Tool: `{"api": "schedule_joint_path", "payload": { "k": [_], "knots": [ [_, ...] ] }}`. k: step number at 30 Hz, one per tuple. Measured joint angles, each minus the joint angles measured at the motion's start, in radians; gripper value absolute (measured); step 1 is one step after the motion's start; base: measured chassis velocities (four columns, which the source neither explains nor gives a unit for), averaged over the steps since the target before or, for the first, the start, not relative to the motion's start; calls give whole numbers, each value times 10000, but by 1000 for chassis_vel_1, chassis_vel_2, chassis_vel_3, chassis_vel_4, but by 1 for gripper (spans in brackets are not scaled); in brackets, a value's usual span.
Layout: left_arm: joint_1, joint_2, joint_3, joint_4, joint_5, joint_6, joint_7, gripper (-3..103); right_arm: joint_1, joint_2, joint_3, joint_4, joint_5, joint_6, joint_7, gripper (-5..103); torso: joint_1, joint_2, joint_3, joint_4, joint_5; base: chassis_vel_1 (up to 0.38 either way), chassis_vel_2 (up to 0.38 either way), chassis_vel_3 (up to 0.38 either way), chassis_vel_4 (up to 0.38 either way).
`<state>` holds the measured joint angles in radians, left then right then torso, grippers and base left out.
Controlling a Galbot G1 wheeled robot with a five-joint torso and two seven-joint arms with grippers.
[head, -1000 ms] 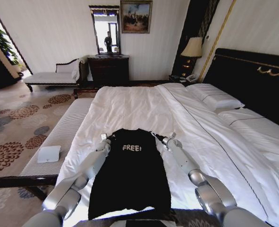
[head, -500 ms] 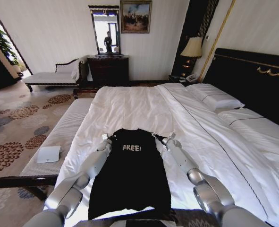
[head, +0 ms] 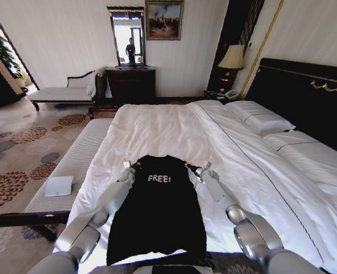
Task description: Fold the clothes on the bed.
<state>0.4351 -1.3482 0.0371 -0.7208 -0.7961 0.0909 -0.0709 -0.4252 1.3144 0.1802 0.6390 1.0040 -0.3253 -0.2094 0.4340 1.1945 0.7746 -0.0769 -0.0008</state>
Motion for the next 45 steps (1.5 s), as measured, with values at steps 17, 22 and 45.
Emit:
{"api": "schedule_joint_path", "payload": {
  "k": [17, 22, 45],
  "knots": [
    [-634, 510, 88, -484, -748, 126, -367, 1, 226, -711, -822, 1738, 851, 156, 715, 0, 0, 0, 0, 0, 0, 0, 0, 0, 0],
    [-1124, 577, 198, -366, -982, 190, -372, 1, 676, -850, -885, 1739, 976, 257, 930, 0, 1, -1, 1, 1, 1, 0, 0, 0, 0],
    [-3818, -108, 1275, 1986, -1359, 68, 423, 1, 2640, -690, -1615, 30, 684, 1172, 717, 0, 1, -1, 1, 2, 0, 0, 0, 0, 0]
  ]
}}
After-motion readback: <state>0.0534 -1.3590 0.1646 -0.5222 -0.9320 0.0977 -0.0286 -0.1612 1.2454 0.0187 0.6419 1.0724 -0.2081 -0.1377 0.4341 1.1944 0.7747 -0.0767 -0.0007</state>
